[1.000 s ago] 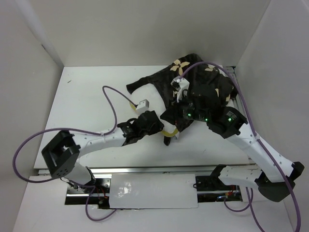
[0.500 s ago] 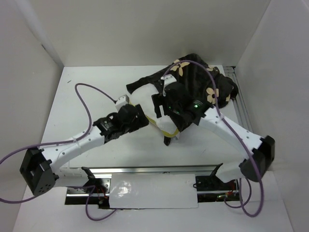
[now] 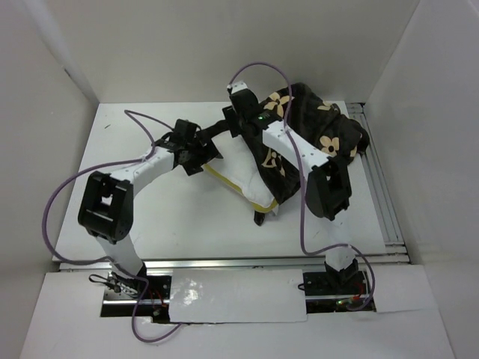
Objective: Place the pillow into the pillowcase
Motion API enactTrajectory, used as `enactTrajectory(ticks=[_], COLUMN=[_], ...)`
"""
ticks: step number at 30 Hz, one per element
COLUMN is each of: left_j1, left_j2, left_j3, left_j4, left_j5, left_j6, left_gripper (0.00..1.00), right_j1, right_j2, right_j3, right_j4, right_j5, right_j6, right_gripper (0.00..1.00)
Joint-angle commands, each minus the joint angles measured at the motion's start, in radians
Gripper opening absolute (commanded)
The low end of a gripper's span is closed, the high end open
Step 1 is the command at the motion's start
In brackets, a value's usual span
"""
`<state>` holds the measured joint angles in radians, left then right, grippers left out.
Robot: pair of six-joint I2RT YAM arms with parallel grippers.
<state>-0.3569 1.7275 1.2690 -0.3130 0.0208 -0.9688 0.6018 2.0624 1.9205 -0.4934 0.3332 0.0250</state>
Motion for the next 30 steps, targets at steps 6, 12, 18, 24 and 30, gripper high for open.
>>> enactTrajectory(ticks=[6, 12, 18, 24, 30], left_j1=[0.026, 0.047, 0.056, 0.056, 0.012], left_j2=[0.170, 0.250, 0.284, 0.254, 0.140], left_j3=[0.073, 0.064, 0.073, 0.053, 0.053], left_j4=[0.140, 0.196, 0.236, 0.354, 0.462], left_j5=[0.220, 0.324, 0.355, 0.364, 0.392], left_j6=[0.035, 0.016, 0.027, 0.027, 0.018], left_gripper=[1.00, 0.44, 0.00, 0.00, 0.00], right_j1=[-0.019, -0.028, -0.028, 0.022, 0.061], right_j2=[0.211, 0.262, 0.262, 0.210, 0.045], right_j3=[0.202, 0.224, 0.224, 0.233, 0.322], right_j4=[-0.073, -0.086, -0.033, 0.015, -0.049], right_j5=[0.040, 0.229, 0.417, 0.370, -0.124], right_j6=[-0.149, -0.125, -0.100, -0.131, -0.159], right_gripper=[0.66, 0.48, 0.00, 0.00, 0.00])
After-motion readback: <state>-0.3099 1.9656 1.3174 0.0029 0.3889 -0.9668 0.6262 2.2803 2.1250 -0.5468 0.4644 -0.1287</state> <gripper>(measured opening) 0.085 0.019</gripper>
